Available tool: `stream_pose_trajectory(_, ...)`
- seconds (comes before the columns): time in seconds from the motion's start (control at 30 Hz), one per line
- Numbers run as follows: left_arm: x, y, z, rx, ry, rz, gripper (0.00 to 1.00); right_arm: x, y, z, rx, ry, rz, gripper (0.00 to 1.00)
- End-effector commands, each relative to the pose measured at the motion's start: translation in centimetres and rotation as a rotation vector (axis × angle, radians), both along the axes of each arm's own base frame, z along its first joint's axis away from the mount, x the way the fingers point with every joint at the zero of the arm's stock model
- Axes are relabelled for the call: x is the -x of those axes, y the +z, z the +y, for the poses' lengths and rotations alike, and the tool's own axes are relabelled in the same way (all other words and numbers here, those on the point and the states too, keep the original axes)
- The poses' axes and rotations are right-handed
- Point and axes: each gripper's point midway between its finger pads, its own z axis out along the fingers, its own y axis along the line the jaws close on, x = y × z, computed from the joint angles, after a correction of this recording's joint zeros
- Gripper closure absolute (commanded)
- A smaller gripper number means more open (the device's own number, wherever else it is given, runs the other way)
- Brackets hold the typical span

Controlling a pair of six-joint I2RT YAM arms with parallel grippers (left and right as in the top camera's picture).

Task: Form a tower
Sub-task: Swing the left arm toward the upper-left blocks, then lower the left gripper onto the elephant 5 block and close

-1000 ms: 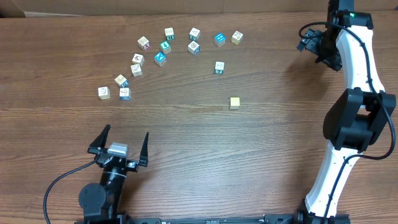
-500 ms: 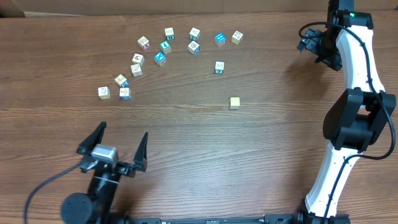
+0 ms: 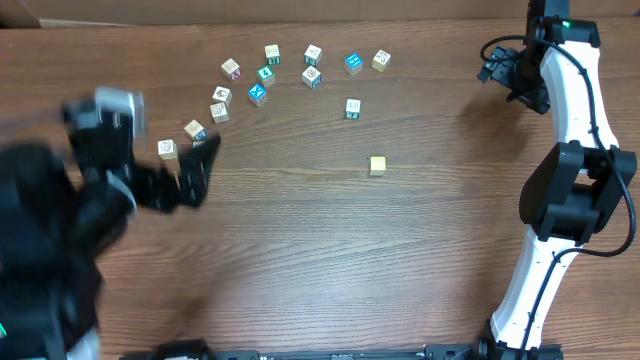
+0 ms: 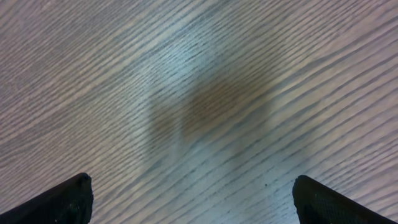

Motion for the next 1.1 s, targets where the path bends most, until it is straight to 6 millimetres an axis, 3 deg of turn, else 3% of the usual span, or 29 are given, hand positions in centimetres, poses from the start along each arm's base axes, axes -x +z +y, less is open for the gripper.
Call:
stream_pose_trajectory(0.0,-3.7,1.3,0.4,-0.060,-0.044,0.053,0.00,-0.3,1.3,-0.2,0.011,-0.005,-0.034,0.00)
stream_pose_trajectory(0.13,-8.1,-0.7,1.2,-0.067,-0.037,0.216,0.00,-0.3,1.3,-0.2,0.011,-0.005,-0.034,0.00)
stream_pose_trajectory(0.43,-16.7,-8.6,2.2,-0.048,-0.032,0.393,0.01,-0.3,1.3,-0.2,0.011,-0.005,-0.034,0.00)
stream_pose_trajectory(0.73,-20.3,-18.1,2.6,0.023,0.009,0.629,0.02,-0.3,1.3,-0.2,0.011,-0.005,-0.034,0.00)
stream_pose_trajectory(0.9,-21.5,-22.6,2.7,0.113,0.104,0.757,0.57,-0.3,1.3,-0.2,0.011,-0.005,-0.034,0.00)
stream_pose_trajectory(1.07,-22.6,-26.9,3.9,0.037,0.204,0.822,0.47,-0.3,1.3,-0.2,0.011,-0.005,-0.034,0.00)
